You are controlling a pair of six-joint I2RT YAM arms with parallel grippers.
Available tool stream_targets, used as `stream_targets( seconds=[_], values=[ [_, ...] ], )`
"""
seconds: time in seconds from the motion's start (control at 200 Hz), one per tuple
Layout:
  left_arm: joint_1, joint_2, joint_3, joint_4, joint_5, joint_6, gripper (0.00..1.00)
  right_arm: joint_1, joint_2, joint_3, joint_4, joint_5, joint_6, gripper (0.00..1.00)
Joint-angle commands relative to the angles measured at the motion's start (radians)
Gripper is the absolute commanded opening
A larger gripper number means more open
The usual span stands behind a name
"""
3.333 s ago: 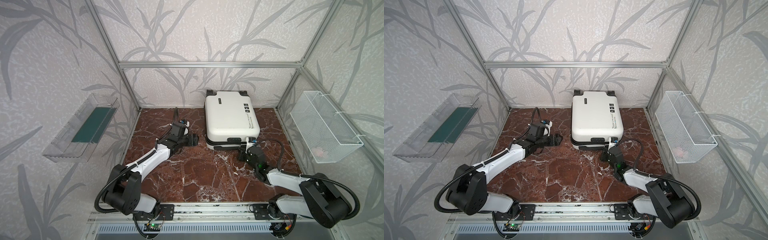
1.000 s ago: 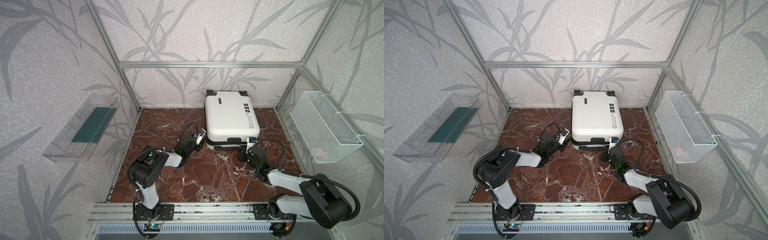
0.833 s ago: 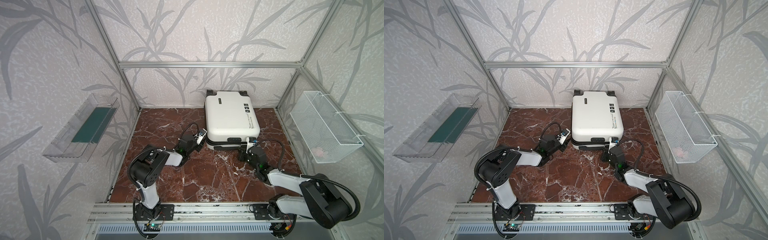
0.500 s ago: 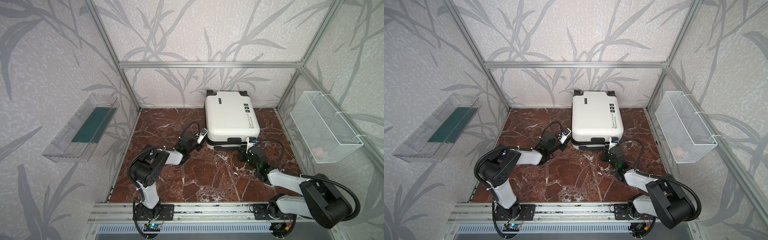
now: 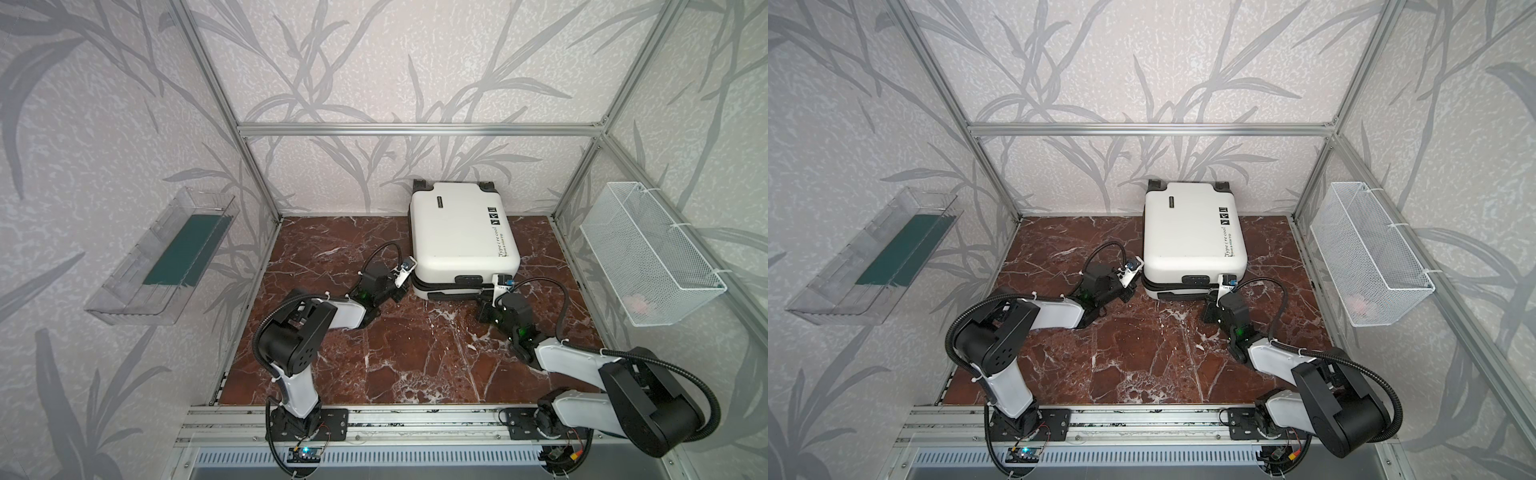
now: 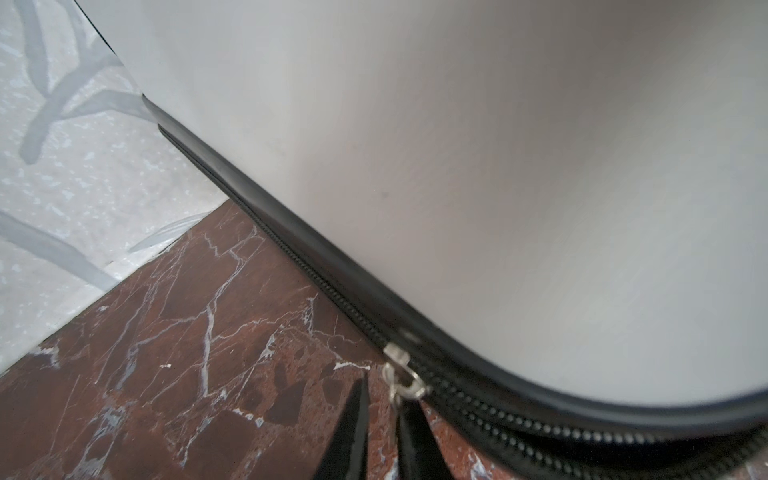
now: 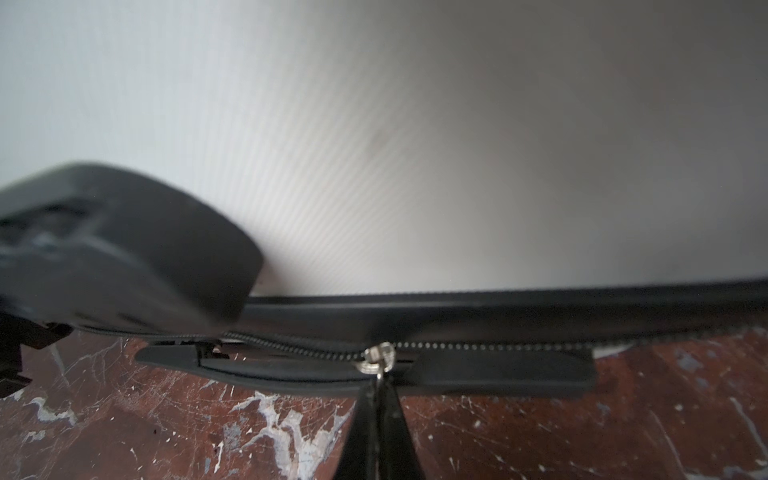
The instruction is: Pack the luggage
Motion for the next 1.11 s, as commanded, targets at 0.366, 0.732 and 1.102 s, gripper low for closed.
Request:
stream_targets(
  seconds=[0.366,0.732,1.102],
  values=[
    [-0.011,-0.105,0.011,-0.096,0.019,0.017,0.00,-0.007,0.004,-0.020,-0.079,-0.021,-0.010,0.00],
    [-0.056,-0.144,-0.009,-0.138,-0.004,-0.042,0.00,0.155,-0.070,-0.029,-0.147,0.046,-0.039,0.00],
    [-0.109,-0.150,-0.038,-0.076,-0.020,-0.072,0.00,0.421,0.093,0.093,-0.107,0.222,-0.021,0.00]
  ],
)
